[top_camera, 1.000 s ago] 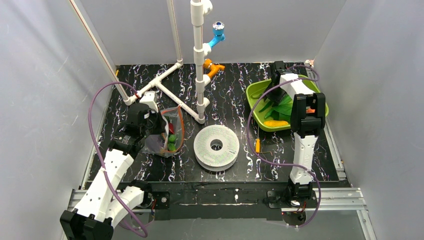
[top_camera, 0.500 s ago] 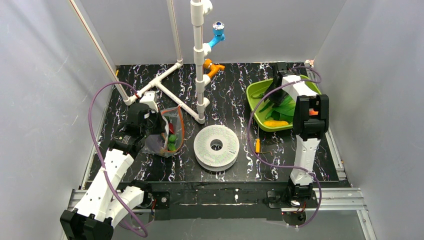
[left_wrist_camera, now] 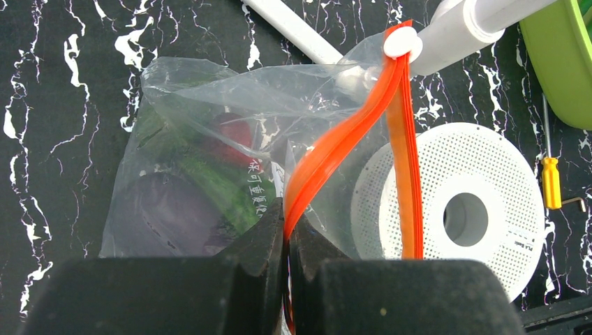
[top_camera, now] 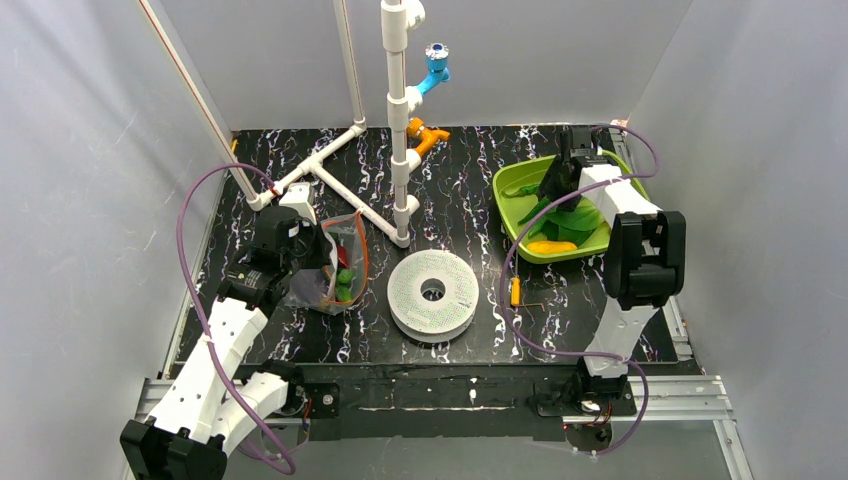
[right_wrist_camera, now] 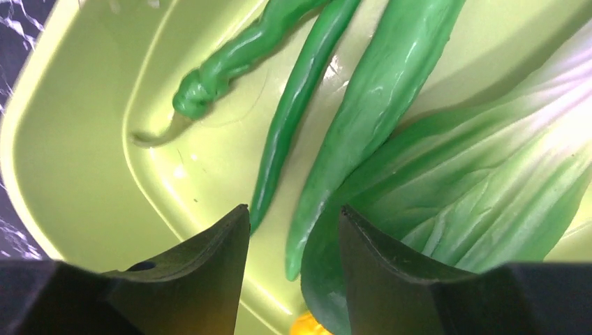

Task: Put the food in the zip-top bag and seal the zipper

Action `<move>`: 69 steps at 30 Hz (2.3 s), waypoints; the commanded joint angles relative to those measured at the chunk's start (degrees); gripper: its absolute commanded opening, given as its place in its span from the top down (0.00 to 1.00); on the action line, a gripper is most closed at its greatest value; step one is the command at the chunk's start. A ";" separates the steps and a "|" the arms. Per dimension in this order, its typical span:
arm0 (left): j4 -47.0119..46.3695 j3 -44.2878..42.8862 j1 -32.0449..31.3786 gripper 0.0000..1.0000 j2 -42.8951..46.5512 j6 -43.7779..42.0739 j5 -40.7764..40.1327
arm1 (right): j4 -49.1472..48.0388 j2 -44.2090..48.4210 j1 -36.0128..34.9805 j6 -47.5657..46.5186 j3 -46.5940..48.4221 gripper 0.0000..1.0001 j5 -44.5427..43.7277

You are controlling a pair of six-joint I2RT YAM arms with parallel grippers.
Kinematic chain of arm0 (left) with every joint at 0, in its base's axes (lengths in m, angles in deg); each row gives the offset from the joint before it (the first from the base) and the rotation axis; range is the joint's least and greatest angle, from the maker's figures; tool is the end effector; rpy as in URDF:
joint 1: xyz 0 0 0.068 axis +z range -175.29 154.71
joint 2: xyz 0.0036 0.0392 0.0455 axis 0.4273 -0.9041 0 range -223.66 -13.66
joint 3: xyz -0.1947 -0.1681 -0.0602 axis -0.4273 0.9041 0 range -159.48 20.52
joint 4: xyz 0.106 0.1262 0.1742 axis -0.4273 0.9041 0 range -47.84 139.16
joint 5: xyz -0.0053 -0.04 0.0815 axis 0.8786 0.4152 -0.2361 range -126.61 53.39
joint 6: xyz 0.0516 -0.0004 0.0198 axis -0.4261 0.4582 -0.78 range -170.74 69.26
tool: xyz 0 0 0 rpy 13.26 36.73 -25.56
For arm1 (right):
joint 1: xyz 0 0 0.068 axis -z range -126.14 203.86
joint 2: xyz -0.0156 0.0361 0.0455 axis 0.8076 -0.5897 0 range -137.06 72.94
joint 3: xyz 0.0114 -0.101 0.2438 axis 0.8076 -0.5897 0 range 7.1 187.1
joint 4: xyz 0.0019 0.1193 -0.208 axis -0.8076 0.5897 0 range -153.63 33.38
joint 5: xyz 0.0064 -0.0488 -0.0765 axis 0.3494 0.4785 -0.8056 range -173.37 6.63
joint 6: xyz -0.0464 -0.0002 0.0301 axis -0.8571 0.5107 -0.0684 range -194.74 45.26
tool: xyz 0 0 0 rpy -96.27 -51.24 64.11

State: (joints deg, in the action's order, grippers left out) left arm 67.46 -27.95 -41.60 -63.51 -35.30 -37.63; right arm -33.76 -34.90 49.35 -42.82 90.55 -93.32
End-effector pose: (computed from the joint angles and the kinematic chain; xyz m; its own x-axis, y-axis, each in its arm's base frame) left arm 0.1715 -0.0494 0.3130 -0.4859 -0.1352 -0.8635 0.1410 0.9629 -0.2301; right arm 0.3889 0.0242 0.2292 -0.6745 0.4692 -0.5700 0.4475 0.8739 0.1898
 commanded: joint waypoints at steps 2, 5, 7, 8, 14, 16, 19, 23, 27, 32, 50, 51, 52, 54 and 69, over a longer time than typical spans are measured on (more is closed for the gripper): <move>-0.32 -0.89 -0.13 1.00 0.39 0.26 0.52 | -8.21 2.59 -0.62 -20.16 -3.59 0.43 3.17; -0.53 -0.68 -0.18 1.00 0.03 0.71 1.01 | -6.80 0.53 -3.19 -32.41 -2.90 0.38 -2.41; -0.69 -0.69 -0.17 1.00 -0.42 0.94 1.02 | -10.28 -0.04 -5.95 -41.72 -5.39 0.34 -9.39; -0.69 -0.72 -0.15 1.00 -0.72 1.02 1.55 | -13.47 0.09 -7.12 -45.38 -7.43 0.30 -12.36; -0.68 -0.74 -0.13 1.00 -2.18 1.24 2.27 | -22.02 3.28 -7.35 -52.99 -12.30 0.06 -12.88; -0.60 -0.81 -0.16 1.00 -2.66 1.26 2.19 | -20.40 3.43 -6.40 -55.91 -11.51 0.08 -9.86; -0.59 -0.84 -0.18 1.00 -3.27 1.37 1.91 | -20.47 4.55 -5.84 -65.88 -13.27 0.12 -4.17; -0.58 -0.90 -0.18 1.00 -4.25 1.56 1.84 | -17.22 4.83 -4.50 -71.08 -12.69 0.14 -0.90; -0.48 -1.13 -0.13 1.00 -5.35 1.60 1.86 | -15.41 2.69 -4.37 -71.46 -10.97 0.15 1.03; -0.09 -1.52 -0.17 1.00 -6.85 1.53 -0.54 | -16.65 -1.79 -5.03 -73.19 -8.20 0.15 3.37; 0.03 -1.32 -0.20 1.00 -9.57 0.66 -5.52 | -36.58 -9.75 -4.98 -81.93 -8.06 0.33 2.05; -0.06 -1.29 -0.16 1.00 -9.64 0.66 -5.68 | -37.20 -9.79 -4.98 -82.42 -8.28 0.33 2.31; -0.08 -1.23 -0.18 1.00 -9.75 0.65 -5.79 | -37.26 -9.96 -5.01 -83.09 -8.29 0.33 2.87; -0.08 -1.18 -0.19 1.00 -9.98 0.61 -5.83 | -36.20 -10.69 -4.97 -84.20 -7.39 0.37 3.50; -0.38 -1.00 -0.14 1.00 -9.97 0.37 -6.61 | -39.38 -10.24 -5.68 -81.36 -8.55 0.72 0.45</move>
State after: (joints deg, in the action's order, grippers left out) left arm 67.42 -27.97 -41.65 -73.65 -34.27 -42.92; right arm -72.06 -45.41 43.97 -127.45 82.50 -92.35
